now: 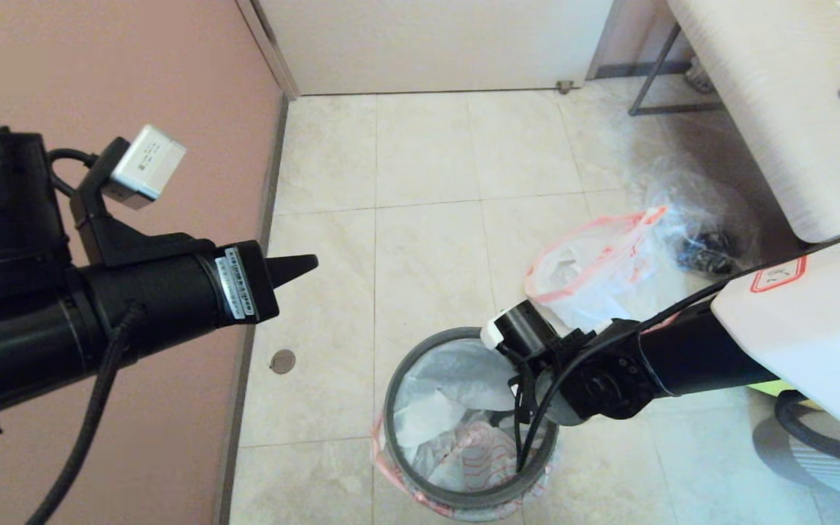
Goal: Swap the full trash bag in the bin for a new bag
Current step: Place the trash can ring on the trash can
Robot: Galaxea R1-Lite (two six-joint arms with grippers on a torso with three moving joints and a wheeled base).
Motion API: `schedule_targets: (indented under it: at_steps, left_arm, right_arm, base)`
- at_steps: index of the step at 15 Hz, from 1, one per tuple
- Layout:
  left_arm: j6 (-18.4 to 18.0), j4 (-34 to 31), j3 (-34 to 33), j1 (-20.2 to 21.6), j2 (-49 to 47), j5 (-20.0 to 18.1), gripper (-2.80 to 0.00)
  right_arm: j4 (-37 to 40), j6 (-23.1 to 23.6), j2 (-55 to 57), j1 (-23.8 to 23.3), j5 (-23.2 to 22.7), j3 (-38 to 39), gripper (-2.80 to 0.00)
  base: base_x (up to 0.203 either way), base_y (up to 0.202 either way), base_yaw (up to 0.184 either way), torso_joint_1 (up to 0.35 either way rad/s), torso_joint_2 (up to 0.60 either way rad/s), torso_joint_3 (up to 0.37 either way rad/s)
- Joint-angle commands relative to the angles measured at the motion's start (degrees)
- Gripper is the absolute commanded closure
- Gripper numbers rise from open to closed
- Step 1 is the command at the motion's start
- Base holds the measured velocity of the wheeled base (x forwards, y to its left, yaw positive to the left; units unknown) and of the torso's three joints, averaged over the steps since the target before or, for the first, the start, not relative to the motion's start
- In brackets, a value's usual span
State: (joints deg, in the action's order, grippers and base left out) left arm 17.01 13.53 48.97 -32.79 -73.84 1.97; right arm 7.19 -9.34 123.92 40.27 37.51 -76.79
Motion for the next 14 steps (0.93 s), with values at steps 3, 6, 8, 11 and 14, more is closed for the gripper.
schedule_targets:
  at_steps: [3,6,8,11,14]
  left_arm:
    - [0.13,0.09,-0.01,0.01,-0.08,-0.04,0.00]
    - [0.13,0.09,-0.01,0.01,-0.08,-0.04,0.00]
    - [0.13,0.09,-0.01,-0.08,-0.17,-0.04,0.00]
    - [0.13,0.09,-0.01,-0.08,-0.52,-0.04,0.00]
    - [0.13,0.09,-0.01,-0.01,-0.69,-0.04,0.00]
  right_arm:
    - [-1.21,-0.07,-1.29,0.43,0.19,2.27,0.00]
    - [-1.62,-0.59,-0.91,1.02,0.19,3.85,0.00]
    - [-2.00,-0.95,-0.04,1.31,0.19,3.82,0.00]
    - [-3.20,-0.87,1.83,1.08,0.12,3.60,0.00]
    - [-4.29,-0.68,2.65,0.96,0.11,3.40,0.00]
  base:
    - [0.000,0.000,0.000,0.000,0.00,0.000]
    - [0.000,0.000,0.000,0.000,0.00,0.000]
    - [0.000,0.000,0.000,0.000,0.00,0.000]
    - [0.000,0.000,0.000,0.000,0.00,0.000]
    - [0.000,0.000,0.000,0.000,0.00,0.000]
